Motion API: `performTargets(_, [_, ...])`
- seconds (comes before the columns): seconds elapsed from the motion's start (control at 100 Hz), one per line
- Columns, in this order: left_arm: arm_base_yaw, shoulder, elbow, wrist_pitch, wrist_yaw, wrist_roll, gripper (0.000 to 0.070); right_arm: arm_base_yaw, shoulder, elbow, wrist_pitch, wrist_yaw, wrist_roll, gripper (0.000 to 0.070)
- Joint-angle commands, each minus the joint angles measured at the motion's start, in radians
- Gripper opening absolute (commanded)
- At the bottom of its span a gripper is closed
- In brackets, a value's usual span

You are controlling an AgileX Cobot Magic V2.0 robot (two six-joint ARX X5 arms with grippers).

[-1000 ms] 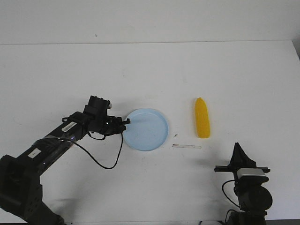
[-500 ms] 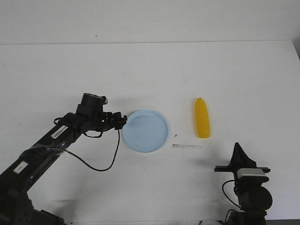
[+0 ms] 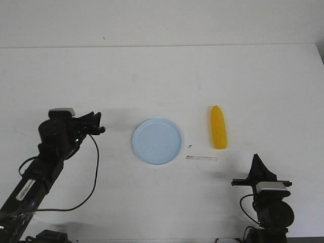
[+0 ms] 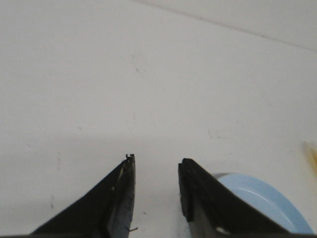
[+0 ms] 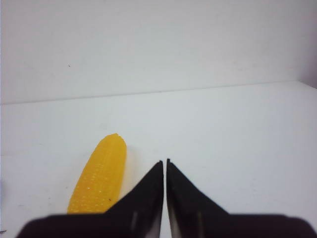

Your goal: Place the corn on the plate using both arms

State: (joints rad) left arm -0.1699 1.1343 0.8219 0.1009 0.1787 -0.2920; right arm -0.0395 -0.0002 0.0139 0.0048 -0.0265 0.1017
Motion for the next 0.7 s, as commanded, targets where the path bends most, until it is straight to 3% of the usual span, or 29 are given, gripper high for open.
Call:
performTargets(0.0, [0.008,-0.059,-0.051,0.089,-0.037,0.103,0.0050,0.000,0.002,-0.001,0.010,0.000,0.002,0.0009])
performTargets(0.08, [0.019,-0.145,-0.123,0.146,-0.068,0.167,0.0001,0.000,0.002,-0.001,0.010,0.000,0.002,0.0009])
performTargets(0.16, [0.034,-0.230,-0.188,0.169,-0.104,0.206,0.0001,0.000,0.002,-0.001,0.010,0.000,0.002,0.0009])
performTargets(0.34, [0.065,-0.443,-0.330,0.170,-0.214,0.214,0.0001,0.000,0.002,-0.001,0.010,0.000,0.002,0.0009])
performTargets(0.47, [0.082,-0.599,-0.412,0.161,-0.216,0.232,0.0001,0.000,0.002,-0.001,0.010,0.000,0.002,0.0009])
performTargets(0.69, [0.099,-0.834,-0.459,0.032,-0.216,0.345,0.0001,0.000,0.002,-0.001,0.010,0.000,0.002,0.0009])
